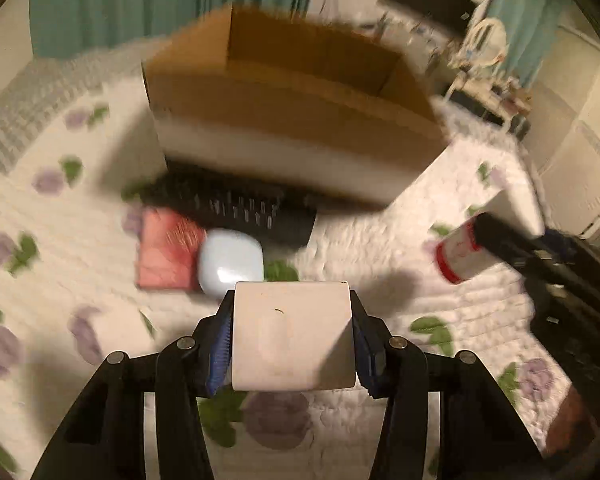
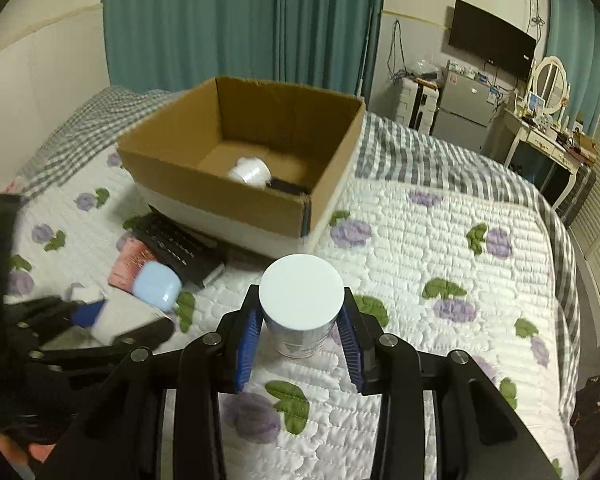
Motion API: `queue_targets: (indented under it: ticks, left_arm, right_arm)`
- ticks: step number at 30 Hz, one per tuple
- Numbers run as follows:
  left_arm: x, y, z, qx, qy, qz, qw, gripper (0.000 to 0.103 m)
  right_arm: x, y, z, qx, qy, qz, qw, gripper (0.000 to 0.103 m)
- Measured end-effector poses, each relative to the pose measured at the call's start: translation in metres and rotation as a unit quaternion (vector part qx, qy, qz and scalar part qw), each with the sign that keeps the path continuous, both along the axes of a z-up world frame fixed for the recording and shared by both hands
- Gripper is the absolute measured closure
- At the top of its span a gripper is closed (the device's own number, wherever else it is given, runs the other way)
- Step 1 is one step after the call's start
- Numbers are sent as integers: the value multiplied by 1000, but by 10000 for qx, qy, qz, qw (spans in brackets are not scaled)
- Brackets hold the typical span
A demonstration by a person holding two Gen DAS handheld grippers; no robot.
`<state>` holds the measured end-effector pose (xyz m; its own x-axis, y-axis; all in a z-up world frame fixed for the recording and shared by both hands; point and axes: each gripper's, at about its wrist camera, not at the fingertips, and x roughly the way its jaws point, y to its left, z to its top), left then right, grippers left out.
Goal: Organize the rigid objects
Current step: 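Carry the cylinder and jar into the box and open both grippers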
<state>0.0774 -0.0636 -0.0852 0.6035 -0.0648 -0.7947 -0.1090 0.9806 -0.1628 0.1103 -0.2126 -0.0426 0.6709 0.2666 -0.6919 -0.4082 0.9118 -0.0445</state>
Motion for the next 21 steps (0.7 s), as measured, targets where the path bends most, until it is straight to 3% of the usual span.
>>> queue_targets:
  ticks: [5,12,16,21]
  left_arm:
    - [-1,9,54,267,-554,-166,9980,52]
    - [41,27,116,560,-1147,-355,9912,52]
    - [80,37,130,531,-1371,-659,9869,52]
    - [134,40,119,609,-1267,-798,9869,52]
  right_arm:
    - [1,11,38,-37,-338,171,9993,67]
    - [30,26,93,196,-759,304,9965,67]
    - [58,36,106,265,-869,347,9953,67]
    - [97,53,99,187,-901,367,9951,67]
